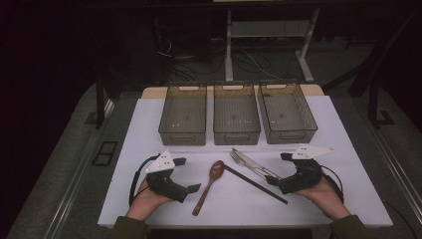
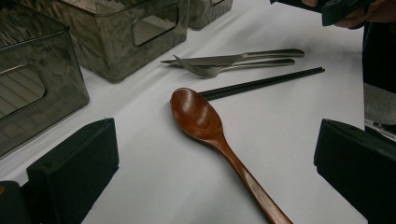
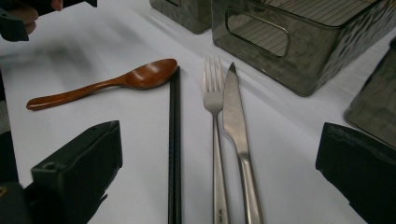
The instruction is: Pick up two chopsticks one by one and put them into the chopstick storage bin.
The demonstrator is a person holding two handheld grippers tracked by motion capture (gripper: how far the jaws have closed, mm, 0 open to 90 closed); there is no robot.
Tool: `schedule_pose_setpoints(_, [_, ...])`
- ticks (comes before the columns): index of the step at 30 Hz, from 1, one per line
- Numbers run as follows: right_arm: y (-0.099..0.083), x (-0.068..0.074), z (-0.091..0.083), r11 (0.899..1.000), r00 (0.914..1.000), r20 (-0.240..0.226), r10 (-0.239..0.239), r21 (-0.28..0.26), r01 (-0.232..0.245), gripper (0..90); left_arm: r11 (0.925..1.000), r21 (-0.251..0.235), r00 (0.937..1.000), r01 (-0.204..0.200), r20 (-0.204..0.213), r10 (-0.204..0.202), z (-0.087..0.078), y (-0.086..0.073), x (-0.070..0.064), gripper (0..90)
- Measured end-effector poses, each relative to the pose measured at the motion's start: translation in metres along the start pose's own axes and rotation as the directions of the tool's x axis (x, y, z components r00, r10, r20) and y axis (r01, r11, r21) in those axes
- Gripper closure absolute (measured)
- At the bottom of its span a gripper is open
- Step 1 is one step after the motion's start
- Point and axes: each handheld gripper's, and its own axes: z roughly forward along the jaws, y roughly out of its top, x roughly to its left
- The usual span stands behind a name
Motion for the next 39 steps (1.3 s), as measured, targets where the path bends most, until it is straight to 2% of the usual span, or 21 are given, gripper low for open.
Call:
schedule_pose_setpoints(12, [0.010,0.005,0.022,0.998,0.9996,-0.005,-0.028,0.048,0.029,5.4,1.0000,0.007,1.0000,0.003,0.001,-0.003,0.001,-0.001,0.000,0.0])
schedule_pose_setpoints(17, [0.012,0.007,0.027,0.995,0.9993,-0.021,-0.030,0.097,0.032,18.7,0.9999,0.011,1.0000,0.000,-0.003,0.000,0.001,-0.001,0.000,0.0])
schedule_pose_setpoints(18, [0.012,0.007,0.027,0.995,0.9993,-0.021,-0.030,0.097,0.032,18.7,0.9999,0.012,1.0000,-0.003,-0.005,0.003,0.001,-0.002,0.000,0.0])
schedule_pose_setpoints(19, [0.011,0.008,0.028,0.992,0.9990,-0.024,-0.037,0.119,0.040,23.5,0.9999,0.016,1.0000,-0.005,-0.008,0.005,0.000,-0.002,0.000,0.0])
schedule_pose_setpoints(21, [0.010,0.009,0.028,0.991,0.9989,-0.027,-0.037,0.125,0.041,25.9,0.9999,0.013,1.0000,-0.003,-0.008,0.003,0.000,-0.002,-0.001,0.0])
schedule_pose_setpoints(23, [0.009,0.011,0.029,0.989,0.9986,-0.029,-0.044,0.138,0.048,35.0,0.9999,0.014,0.9999,-0.006,-0.008,0.006,0.000,-0.002,-0.001,0.0])
schedule_pose_setpoints(24, [0.009,0.011,0.029,0.989,0.9986,-0.029,-0.044,0.138,0.048,35.0,0.9998,0.017,0.9999,-0.009,-0.008,0.010,0.000,-0.002,-0.001,0.0])
schedule_pose_setpoints(26, [0.007,0.012,0.031,0.986,0.9979,-0.020,-0.062,0.155,0.064,43.4,0.9998,0.017,0.9999,-0.010,-0.009,0.010,0.001,-0.002,-0.001,0.0])
schedule_pose_setpoints(28, [0.006,0.013,0.032,0.984,0.9977,-0.021,-0.064,0.166,0.067,45.1,0.9998,0.017,0.9999,-0.008,-0.006,0.008,0.001,-0.002,-0.001,0.0])
schedule_pose_setpoints(31, [0.005,0.015,0.034,0.977,0.9965,-0.044,-0.071,0.197,0.078,55.4,0.9996,0.024,0.9999,-0.011,-0.005,0.011,0.001,-0.003,-0.001,0.0])
schedule_pose_setpoints(39, [0.001,0.015,0.040,0.965,0.9960,-0.053,-0.071,0.249,0.082,69.5,0.9997,0.021,0.9999,-0.011,-0.006,0.011,0.001,-0.004,-0.001,0.0])
